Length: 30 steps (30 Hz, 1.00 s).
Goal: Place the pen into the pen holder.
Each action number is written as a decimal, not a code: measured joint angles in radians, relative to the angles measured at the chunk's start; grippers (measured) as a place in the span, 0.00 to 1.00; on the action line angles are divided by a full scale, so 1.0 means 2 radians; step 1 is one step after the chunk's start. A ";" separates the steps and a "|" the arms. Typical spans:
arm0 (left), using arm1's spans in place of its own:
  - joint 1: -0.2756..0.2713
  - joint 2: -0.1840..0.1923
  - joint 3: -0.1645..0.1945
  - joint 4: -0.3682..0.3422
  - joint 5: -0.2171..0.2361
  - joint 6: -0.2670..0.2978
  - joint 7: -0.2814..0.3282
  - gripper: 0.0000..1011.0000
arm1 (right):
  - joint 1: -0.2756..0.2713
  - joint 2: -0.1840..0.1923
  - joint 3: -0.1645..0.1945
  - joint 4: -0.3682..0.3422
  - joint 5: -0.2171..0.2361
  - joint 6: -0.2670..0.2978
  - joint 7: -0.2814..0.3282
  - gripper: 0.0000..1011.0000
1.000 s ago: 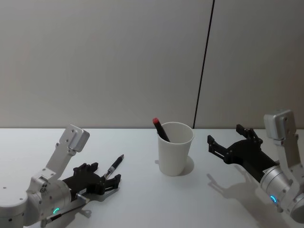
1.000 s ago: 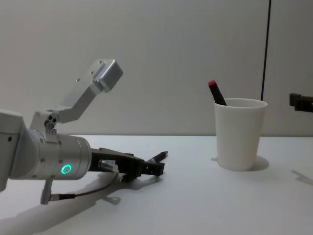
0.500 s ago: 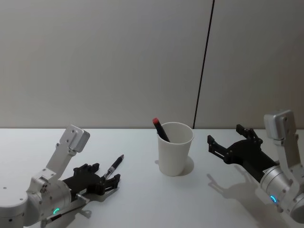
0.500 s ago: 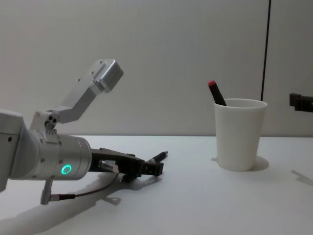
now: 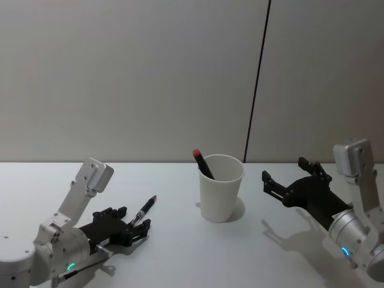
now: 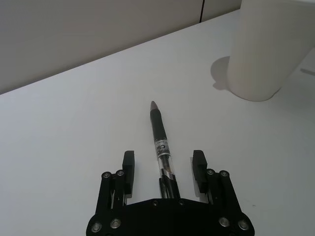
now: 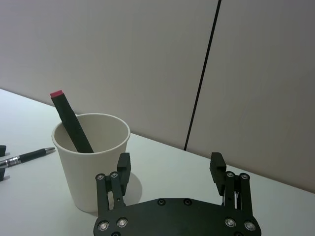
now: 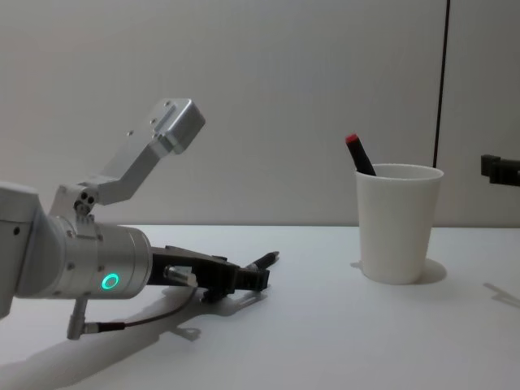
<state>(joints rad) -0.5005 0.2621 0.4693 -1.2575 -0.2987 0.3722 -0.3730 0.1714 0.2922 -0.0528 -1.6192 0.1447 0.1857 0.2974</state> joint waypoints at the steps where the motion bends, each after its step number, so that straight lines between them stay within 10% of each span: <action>1: 0.000 0.000 0.000 0.000 0.000 0.000 0.000 0.72 | 0.000 0.000 0.000 0.000 0.000 0.000 0.000 0.99; 30: 0.000 0.000 0.000 0.000 0.000 0.000 0.000 0.54 | 0.000 0.000 0.000 0.000 0.000 0.000 0.000 0.99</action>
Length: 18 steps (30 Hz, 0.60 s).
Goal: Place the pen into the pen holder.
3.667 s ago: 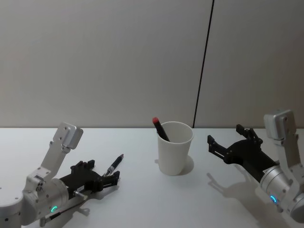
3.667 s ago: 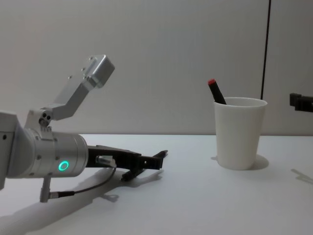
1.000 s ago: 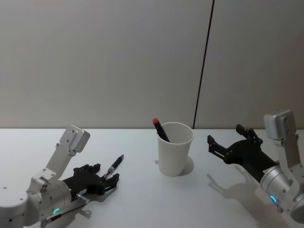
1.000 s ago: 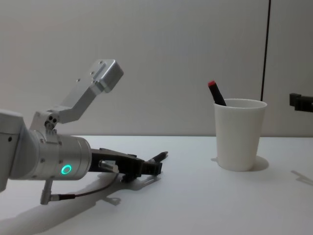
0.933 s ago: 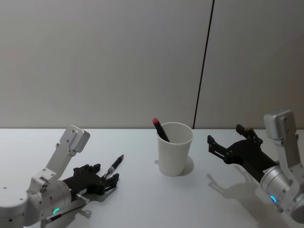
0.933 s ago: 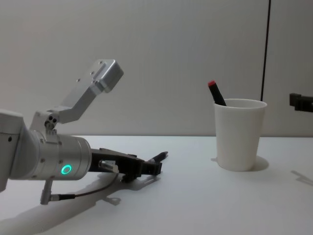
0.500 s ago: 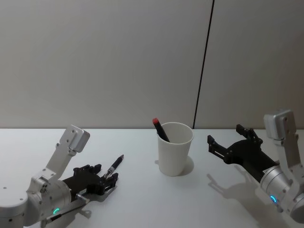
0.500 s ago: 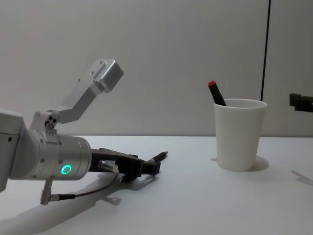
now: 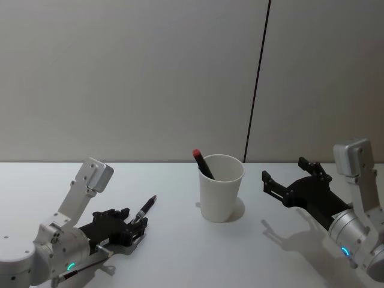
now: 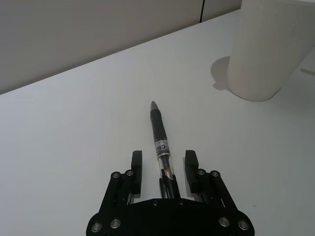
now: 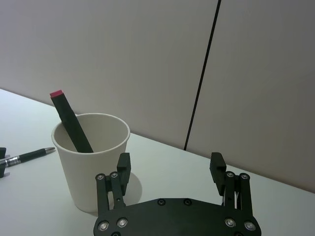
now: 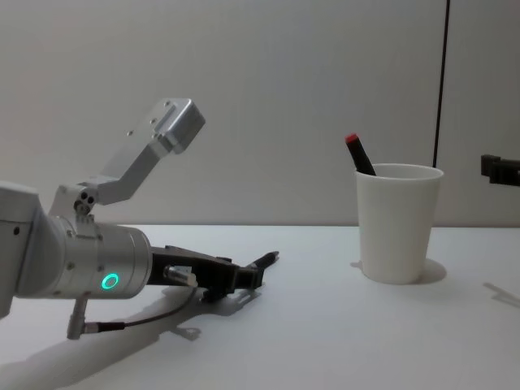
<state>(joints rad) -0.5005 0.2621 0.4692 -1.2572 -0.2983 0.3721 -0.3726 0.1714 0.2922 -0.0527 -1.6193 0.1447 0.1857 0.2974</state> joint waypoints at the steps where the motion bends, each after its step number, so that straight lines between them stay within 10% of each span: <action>1: 0.000 0.000 0.000 0.000 0.000 0.000 0.000 0.53 | 0.000 0.000 0.000 0.000 0.000 0.000 0.000 0.99; 18: 0.000 0.000 0.000 0.000 0.000 0.000 0.000 0.41 | 0.000 0.000 0.000 0.000 0.000 0.000 0.000 0.99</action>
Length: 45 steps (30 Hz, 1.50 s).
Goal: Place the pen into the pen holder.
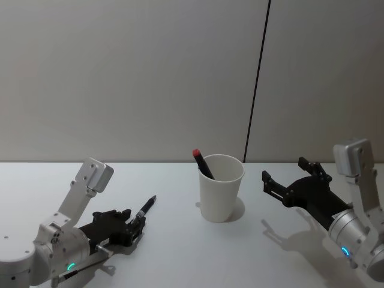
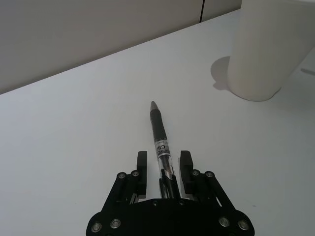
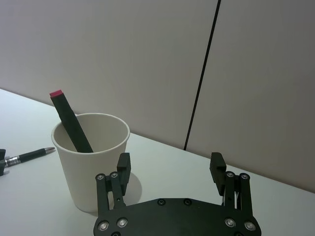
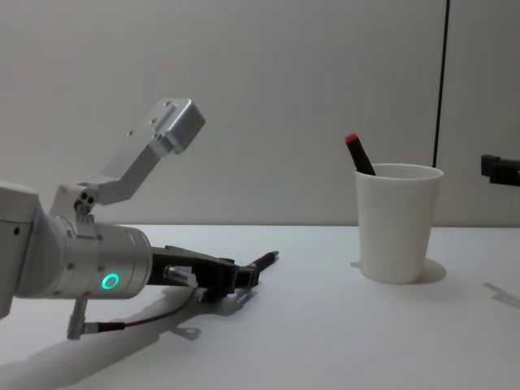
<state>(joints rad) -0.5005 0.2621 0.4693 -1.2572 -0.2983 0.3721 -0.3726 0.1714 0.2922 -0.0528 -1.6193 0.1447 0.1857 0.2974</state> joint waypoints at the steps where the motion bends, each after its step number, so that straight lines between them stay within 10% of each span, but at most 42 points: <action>1: 0.000 0.000 0.000 0.000 0.000 0.000 0.000 0.41 | 0.000 0.000 0.000 0.000 0.000 0.000 0.000 0.99; 45: 0.000 0.000 0.000 0.000 0.000 0.000 0.000 0.15 | 0.000 0.000 0.000 0.000 0.000 0.000 0.000 0.99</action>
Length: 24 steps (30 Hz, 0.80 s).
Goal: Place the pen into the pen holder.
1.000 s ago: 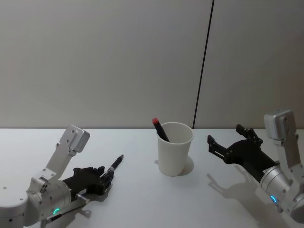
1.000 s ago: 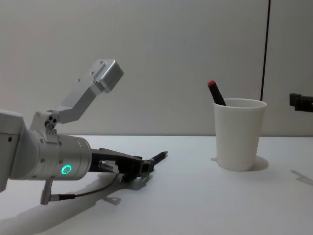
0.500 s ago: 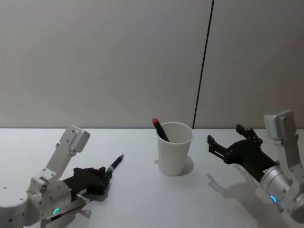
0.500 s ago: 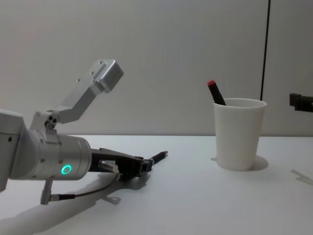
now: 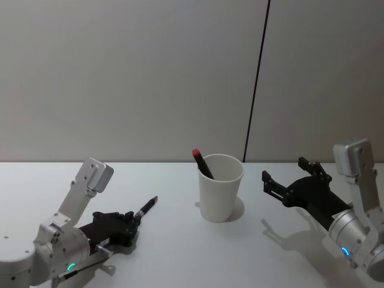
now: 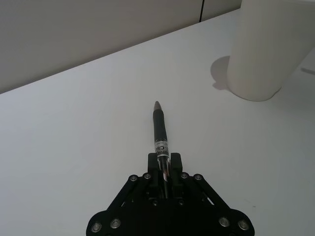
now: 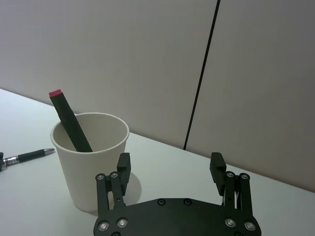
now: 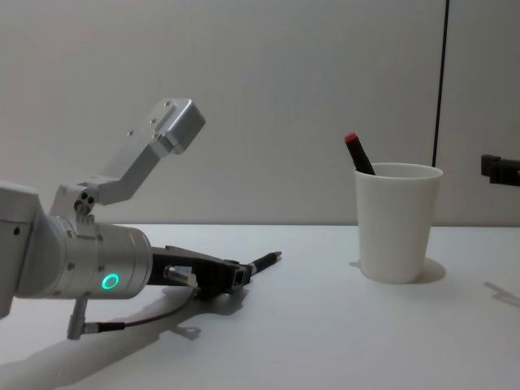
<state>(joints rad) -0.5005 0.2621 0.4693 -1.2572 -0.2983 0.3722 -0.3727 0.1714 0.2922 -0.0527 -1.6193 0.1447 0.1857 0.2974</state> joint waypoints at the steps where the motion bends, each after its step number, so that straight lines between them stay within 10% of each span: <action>1: 0.000 0.000 0.000 0.000 0.000 0.000 0.000 0.15 | 0.000 0.000 0.000 0.000 0.000 0.000 0.000 0.99; 24: 0.009 0.002 -0.007 -0.010 0.006 -0.007 0.006 0.15 | 0.000 0.000 0.000 0.000 0.000 0.000 0.000 0.99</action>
<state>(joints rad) -0.4831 0.2664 0.4543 -1.2774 -0.2871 0.3578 -0.3615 0.1714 0.2922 -0.0527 -1.6193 0.1447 0.1857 0.2974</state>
